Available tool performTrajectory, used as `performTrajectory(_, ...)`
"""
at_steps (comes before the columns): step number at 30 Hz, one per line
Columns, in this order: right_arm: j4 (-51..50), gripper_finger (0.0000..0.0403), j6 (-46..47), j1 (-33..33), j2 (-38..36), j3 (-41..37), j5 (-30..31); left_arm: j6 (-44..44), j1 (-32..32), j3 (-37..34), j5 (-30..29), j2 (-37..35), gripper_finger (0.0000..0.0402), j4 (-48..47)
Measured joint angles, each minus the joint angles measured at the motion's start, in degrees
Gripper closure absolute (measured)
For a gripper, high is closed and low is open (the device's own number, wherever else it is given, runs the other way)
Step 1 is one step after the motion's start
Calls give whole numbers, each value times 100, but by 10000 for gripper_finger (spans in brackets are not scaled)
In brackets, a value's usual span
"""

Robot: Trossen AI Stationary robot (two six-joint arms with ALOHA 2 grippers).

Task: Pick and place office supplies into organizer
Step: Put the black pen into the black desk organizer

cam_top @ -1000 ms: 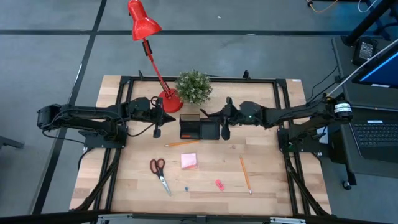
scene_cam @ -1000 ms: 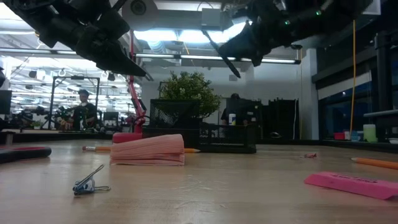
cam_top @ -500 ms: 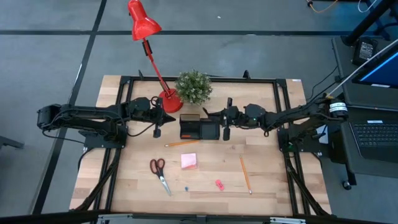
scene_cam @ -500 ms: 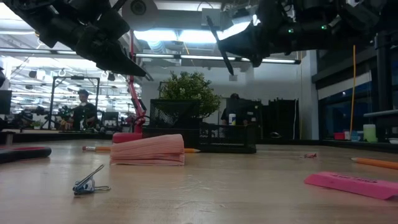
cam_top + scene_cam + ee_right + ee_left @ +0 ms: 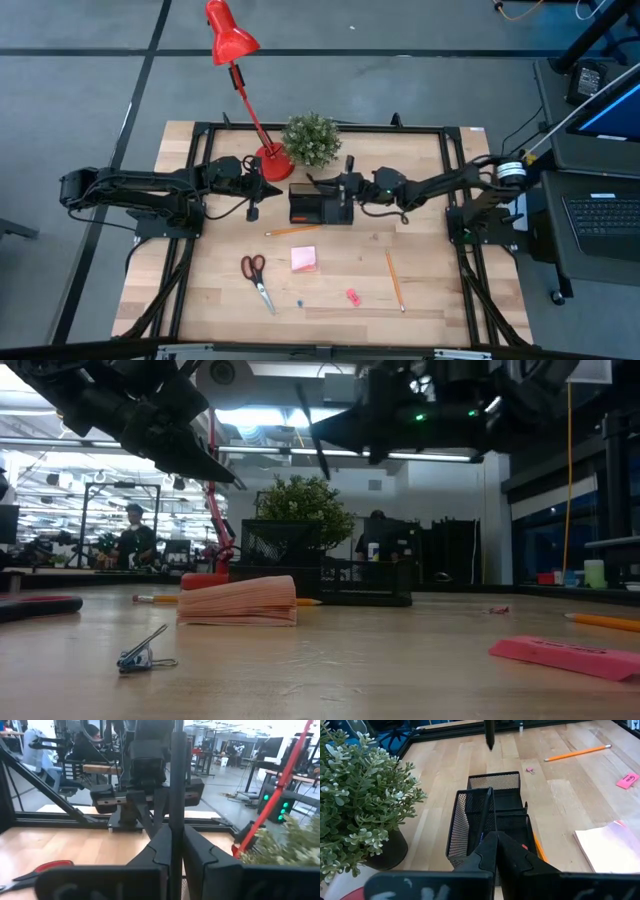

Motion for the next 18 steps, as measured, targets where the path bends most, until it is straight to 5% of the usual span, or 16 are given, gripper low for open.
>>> performTrajectory(18, 895, 375, -211, 0, 1263, 805, 10, 87, 172, -386, 66, -43, 400, 702)
